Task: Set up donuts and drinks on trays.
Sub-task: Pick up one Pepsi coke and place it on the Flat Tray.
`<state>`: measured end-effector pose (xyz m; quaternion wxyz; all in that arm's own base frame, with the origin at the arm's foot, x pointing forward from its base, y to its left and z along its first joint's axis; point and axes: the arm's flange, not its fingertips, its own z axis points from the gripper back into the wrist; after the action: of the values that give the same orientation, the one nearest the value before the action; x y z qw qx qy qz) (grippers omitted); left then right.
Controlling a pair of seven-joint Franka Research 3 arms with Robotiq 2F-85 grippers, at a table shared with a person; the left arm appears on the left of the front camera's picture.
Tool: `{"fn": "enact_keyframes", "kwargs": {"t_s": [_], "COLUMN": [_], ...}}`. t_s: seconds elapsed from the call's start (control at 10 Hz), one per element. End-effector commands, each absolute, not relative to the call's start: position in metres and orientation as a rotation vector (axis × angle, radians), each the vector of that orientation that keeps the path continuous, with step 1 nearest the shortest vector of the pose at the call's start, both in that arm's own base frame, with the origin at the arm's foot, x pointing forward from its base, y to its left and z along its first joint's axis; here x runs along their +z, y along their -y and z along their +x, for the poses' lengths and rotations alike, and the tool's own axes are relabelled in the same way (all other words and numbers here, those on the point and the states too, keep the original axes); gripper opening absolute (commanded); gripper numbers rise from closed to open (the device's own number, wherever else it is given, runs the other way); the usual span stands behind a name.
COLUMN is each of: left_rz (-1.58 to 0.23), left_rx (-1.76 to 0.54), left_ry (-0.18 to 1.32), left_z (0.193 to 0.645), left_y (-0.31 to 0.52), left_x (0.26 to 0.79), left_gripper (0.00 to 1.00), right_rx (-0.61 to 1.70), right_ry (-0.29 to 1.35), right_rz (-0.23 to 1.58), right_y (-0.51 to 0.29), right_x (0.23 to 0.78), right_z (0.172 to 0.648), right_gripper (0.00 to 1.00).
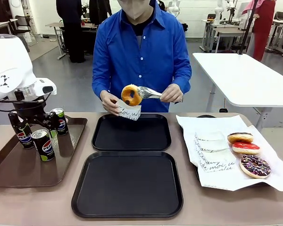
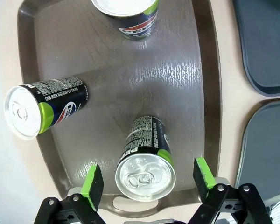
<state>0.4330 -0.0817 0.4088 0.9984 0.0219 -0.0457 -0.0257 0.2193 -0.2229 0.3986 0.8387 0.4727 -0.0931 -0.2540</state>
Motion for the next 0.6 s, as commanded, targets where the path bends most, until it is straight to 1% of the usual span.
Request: {"fn": "enact_keyframes", "kwargs": {"t_s": [0.0,0.5], "left_rz": [0.010,-0.006], "left_rx": [-0.028,-0.013], "left_ry": [0.082,0.033], "left_z": [0.445,0.446], "left_y": [0.079,0.076], "left_x": [0.406,0.389], "left_gripper": [1.00,1.00], "right_rx": [-0.535,-0.535], "right_ry": [0.199,0.199], "right_rz": [1.013,1.013], "right_y": [0.223,0.223], "right_x": [0.399,0.399], "right_z": [0.220,0.220], "right_gripper": [1.00,1.00]}}
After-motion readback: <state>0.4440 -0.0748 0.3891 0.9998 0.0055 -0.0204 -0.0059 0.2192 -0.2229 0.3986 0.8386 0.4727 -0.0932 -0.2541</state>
